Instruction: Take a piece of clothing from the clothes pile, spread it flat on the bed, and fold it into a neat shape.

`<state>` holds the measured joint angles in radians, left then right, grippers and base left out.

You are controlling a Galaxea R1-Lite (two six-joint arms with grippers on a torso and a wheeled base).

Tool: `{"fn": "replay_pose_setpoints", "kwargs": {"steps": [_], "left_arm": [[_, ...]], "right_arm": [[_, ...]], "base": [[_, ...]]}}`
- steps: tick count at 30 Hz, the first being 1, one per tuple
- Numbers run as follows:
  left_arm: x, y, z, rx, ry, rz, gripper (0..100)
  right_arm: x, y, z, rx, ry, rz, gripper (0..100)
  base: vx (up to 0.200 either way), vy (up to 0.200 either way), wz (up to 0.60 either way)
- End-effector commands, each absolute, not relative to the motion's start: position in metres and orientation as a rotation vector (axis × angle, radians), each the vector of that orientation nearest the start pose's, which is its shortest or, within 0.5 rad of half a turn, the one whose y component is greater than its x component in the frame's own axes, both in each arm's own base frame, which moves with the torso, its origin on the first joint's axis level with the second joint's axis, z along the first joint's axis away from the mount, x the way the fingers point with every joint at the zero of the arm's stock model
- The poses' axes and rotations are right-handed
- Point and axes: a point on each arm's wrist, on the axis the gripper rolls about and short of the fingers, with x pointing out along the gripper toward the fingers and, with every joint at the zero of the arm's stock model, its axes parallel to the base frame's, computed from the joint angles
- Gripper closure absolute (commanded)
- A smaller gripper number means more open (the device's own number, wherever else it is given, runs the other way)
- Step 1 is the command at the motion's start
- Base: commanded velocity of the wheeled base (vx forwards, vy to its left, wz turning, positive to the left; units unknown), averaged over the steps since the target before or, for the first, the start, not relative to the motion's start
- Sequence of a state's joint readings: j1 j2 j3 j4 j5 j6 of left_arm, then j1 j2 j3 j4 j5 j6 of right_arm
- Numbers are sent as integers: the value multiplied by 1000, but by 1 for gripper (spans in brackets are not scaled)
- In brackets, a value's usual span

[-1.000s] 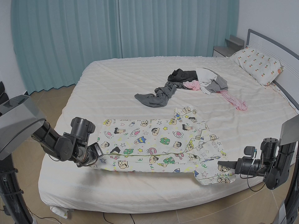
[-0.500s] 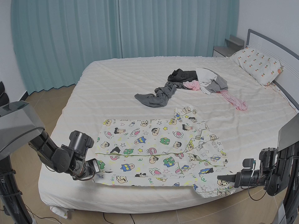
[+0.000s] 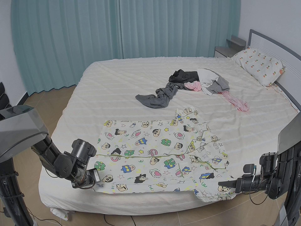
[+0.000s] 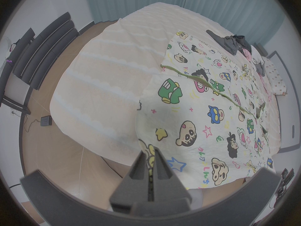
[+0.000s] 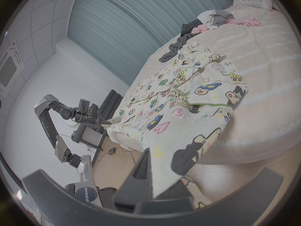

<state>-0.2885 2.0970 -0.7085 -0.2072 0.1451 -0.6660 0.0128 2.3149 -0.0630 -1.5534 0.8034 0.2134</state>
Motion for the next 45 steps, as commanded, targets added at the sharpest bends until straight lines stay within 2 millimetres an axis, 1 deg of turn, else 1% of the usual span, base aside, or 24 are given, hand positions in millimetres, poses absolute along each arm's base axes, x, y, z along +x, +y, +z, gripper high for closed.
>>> {"fn": "replay_pose_setpoints", "kwargs": {"steps": [1, 2, 4, 7, 12, 16, 18, 19, 20, 21, 25, 26, 30, 31, 32, 33, 37, 39, 45], "left_arm": [[296, -85, 13, -350, 1104, 245, 100], [307, -87, 17, -359, 1090, 242, 100], [314, -89, 19, -361, 1089, 243, 100], [330, -94, 23, -363, 1096, 247, 100], [353, -98, 26, -376, 1080, 249, 100], [372, -97, 20, -379, 1096, 271, 100], [387, -96, 15, -396, 1090, 288, 100], [389, -96, 15, -397, 1088, 291, 100], [398, -95, 13, -410, 1081, 300, 100], [402, -95, 11, -413, 1081, 304, 100], [418, -90, 5, -430, 1078, 324, 100], [424, -88, 1, -440, 1073, 332, 100], [436, -85, -9, -474, 1060, 356, 100], [436, -85, -9, -474, 1060, 356, 100], [440, -83, -15, -482, 1060, 366, 100], [443, -82, -16, -491, 1053, 370, 100], [450, -81, -18, -512, 1035, 376, 100], [455, -81, -20, -535, 1019, 383, 100], [459, -82, -17, -566, 994, 385, 100]], "right_arm": [[234, 18, -23, 461, 707, 714, 100], [239, 18, -22, 462, 692, 713, 100], [242, 18, -21, 470, 682, 710, 100], [256, 18, -14, 494, 636, 704, 100], [277, 18, -11, 522, 585, 695, 100], [292, 19, -18, 528, 571, 678, 100], [302, 20, -21, 553, 562, 657, 100], [303, 21, -22, 558, 561, 654, 100], [309, 21, -24, 570, 557, 640, 100], [312, 22, -26, 571, 552, 635, 100], [321, 22, -32, 571, 547, 633, 100], [323, 22, -35, 572, 548, 633, 100], [331, 22, -41, 567, 535, 627, 100], [331, 22, -41, 567, 535, 627, 100], [335, 22, -44, 565, 532, 625, 100], [338, 22, -46, 564, 527, 626, 100], [344, 23, -49, 560, 515, 631, 100], [351, 27, -51, 551, 498, 627, 100], [361, 30, -52, 568, 481, 605, 100]], "base": [[0, 0, 0], [0, 0, 0], [0, 0, 0], [0, 0, 0], [0, 0, 0], [0, 0, 0], [0, 0, 0], [0, 0, 0], [0, 0, 0], [0, 0, 0], [0, 0, 0], [0, 0, 0], [0, 0, 0], [0, 0, 0], [0, 0, 0], [0, 0, 0], [0, 0, 0], [0, 0, 0], [0, 0, 0]]}}
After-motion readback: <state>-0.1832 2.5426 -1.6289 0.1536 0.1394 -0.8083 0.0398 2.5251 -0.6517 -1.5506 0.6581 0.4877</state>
